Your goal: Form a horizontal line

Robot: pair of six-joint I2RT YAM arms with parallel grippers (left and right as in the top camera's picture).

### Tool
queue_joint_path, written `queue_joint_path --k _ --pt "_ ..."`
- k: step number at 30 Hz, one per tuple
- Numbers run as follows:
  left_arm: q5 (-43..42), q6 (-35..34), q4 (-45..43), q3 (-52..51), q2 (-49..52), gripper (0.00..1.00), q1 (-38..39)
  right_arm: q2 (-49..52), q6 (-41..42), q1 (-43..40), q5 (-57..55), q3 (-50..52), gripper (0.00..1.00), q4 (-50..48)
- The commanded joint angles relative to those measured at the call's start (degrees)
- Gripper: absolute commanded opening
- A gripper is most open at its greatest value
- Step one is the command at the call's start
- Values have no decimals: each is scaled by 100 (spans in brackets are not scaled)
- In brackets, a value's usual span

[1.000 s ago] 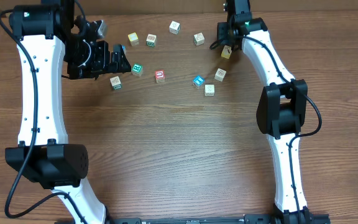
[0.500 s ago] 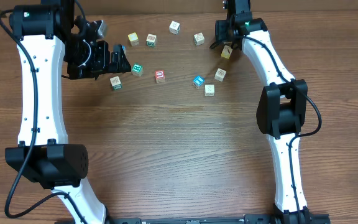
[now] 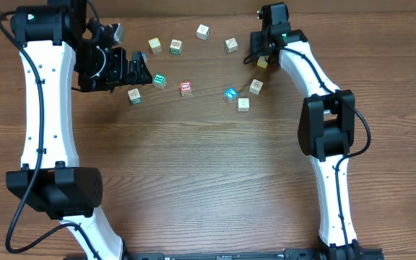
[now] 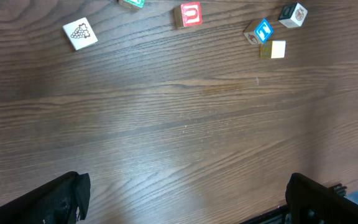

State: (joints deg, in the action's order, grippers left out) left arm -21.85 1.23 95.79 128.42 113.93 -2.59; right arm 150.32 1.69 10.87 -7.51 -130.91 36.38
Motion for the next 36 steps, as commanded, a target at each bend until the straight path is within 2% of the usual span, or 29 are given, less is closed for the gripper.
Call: queue_joint_path --k 1,7,11,13,17,31,36 --pt "-2 -13 -9 131 55 100 37 -68 -7 -28 -20 -2 53 -15" --pt "-2 -13 -9 131 55 100 37 -68 -7 -35 -20 -2 51 -37" --pt "-2 -13 -9 131 55 100 37 -68 -7 -52 -20 -2 55 -184" --pt "0 -13 -9 131 55 100 37 -68 -9 -55 -17 -2 53 -258" --pt "-2 -13 -9 131 55 100 37 -68 -7 -55 -15 -2 42 -291" --pt "-2 -13 -9 131 55 99 37 -68 -7 -57 -20 -2 40 -68" --pt "-2 -13 -9 131 55 100 37 -109 -7 -55 -17 -4 23 -68"
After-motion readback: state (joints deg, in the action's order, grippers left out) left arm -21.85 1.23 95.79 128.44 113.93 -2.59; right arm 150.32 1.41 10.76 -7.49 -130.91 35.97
